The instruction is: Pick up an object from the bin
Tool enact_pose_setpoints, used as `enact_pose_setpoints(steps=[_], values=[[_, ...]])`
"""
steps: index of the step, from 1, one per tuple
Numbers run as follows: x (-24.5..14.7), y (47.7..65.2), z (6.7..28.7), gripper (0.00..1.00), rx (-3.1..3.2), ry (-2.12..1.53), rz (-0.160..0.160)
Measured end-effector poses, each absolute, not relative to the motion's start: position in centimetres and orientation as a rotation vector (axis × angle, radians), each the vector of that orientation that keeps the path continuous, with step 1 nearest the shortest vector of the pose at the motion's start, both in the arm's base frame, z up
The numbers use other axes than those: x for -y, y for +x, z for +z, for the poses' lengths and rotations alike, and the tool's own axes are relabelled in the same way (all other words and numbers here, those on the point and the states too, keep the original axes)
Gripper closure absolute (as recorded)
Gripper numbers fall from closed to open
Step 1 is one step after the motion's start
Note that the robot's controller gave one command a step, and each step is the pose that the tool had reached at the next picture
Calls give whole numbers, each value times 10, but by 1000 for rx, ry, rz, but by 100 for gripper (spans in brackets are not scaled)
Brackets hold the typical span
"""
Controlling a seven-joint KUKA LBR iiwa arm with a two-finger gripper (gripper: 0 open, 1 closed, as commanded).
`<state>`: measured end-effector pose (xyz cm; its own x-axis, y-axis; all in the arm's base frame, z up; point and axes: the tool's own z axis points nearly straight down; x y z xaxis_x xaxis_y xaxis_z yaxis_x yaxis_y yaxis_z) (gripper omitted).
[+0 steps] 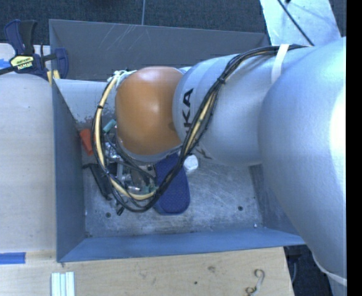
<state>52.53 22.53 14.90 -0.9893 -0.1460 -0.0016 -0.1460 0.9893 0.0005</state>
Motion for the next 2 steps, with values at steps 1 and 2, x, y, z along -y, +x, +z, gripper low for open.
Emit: enact_pose_setpoints(steps=[1, 2], values=[[-201, 600, 66, 0, -3135, -165, 0], [-203, 600, 71, 100, -3130, -169, 2]])
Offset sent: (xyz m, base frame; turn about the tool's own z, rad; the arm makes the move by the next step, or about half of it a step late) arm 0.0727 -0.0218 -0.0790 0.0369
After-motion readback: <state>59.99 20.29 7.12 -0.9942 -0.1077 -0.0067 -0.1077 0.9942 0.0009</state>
